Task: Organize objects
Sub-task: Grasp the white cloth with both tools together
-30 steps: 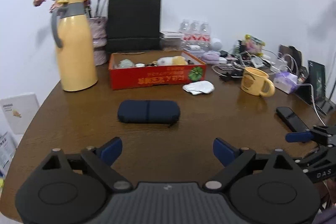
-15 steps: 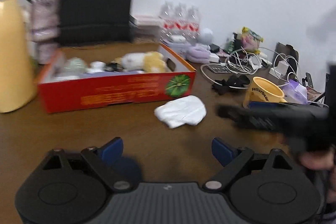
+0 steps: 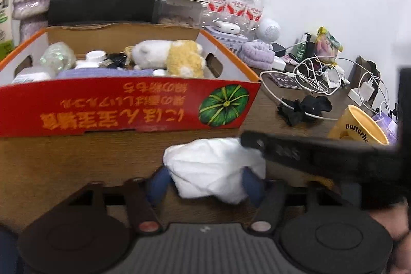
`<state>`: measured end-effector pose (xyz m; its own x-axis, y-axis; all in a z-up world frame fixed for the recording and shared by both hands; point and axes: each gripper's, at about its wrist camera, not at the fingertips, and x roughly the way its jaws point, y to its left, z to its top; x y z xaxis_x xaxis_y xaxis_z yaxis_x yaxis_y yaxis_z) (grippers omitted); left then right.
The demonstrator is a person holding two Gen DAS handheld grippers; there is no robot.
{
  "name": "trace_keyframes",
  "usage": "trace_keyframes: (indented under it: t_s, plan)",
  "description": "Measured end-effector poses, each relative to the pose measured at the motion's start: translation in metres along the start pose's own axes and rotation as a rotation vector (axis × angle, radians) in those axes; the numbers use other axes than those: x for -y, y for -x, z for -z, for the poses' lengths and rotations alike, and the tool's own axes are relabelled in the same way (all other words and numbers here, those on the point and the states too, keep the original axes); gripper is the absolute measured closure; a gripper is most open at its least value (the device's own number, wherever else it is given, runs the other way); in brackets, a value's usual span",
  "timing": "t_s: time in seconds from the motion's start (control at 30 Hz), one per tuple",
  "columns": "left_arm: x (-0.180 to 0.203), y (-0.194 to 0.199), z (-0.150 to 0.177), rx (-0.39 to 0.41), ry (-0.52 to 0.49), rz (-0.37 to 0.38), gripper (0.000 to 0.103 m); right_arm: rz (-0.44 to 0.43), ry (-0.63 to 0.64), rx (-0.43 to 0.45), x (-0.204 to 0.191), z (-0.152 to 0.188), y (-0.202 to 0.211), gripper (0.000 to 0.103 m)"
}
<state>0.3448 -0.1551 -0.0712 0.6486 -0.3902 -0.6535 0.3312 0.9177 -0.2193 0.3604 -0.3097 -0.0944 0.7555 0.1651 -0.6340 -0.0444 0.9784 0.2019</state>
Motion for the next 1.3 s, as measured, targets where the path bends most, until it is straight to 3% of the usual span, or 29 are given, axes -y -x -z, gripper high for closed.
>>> trace_keyframes:
  t_s: [0.03,0.1,0.17,0.3,0.4,0.53,0.63,0.77,0.87,0.97,1.0,1.07,1.23,1.3]
  plan:
    - [-0.001,0.002,0.002,-0.002,0.002,-0.001,0.059,0.007,-0.004,0.005,-0.002,0.007,0.007,0.086]
    - [-0.005,0.012,0.009,0.004,0.017,-0.031,0.091,0.018,-0.019,0.02,-0.003,0.02,0.022,0.088]
    - [-0.008,0.028,0.016,0.019,0.032,-0.033,0.097,0.009,-0.046,0.033,-0.003,0.031,0.039,0.091]
    - [-0.004,0.081,0.042,0.061,0.027,0.018,0.101,-0.055,-0.084,0.054,-0.008,0.054,0.085,0.094]
    - [-0.004,0.121,0.065,0.078,0.031,0.03,0.101,-0.085,-0.017,0.046,-0.026,0.079,0.119,0.094]
    - [-0.017,0.167,0.105,0.061,0.068,-0.02,0.102,-0.112,0.071,0.04,-0.056,0.125,0.164,0.094]
    - [-0.025,0.189,0.131,0.041,0.091,-0.116,0.101,-0.147,0.11,0.041,-0.078,0.159,0.189,0.094]
    - [-0.023,0.204,0.153,0.054,0.054,-0.173,0.099,-0.18,0.128,0.026,-0.089,0.173,0.197,0.094]
    - [-0.032,0.209,0.162,0.049,0.111,-0.163,0.085,-0.186,0.17,0.014,-0.094,0.169,0.195,0.094]
    - [-0.041,0.217,0.166,0.066,0.162,-0.175,0.064,-0.158,0.205,0.015,-0.101,0.172,0.196,0.093]
    - [-0.043,0.222,0.167,0.077,0.169,-0.183,0.056,-0.149,0.202,0.021,-0.101,0.173,0.196,0.089]
    - [-0.046,0.232,0.173,0.105,0.173,-0.182,0.049,-0.137,0.189,0.027,-0.099,0.172,0.199,0.079]
    - [-0.044,0.233,0.18,0.097,0.177,-0.128,0.047,-0.127,0.202,0.041,-0.098,0.173,0.207,0.061]
    - [-0.041,0.228,0.181,0.094,0.16,-0.129,0.047,-0.125,0.199,0.028,-0.098,0.174,0.203,0.061]
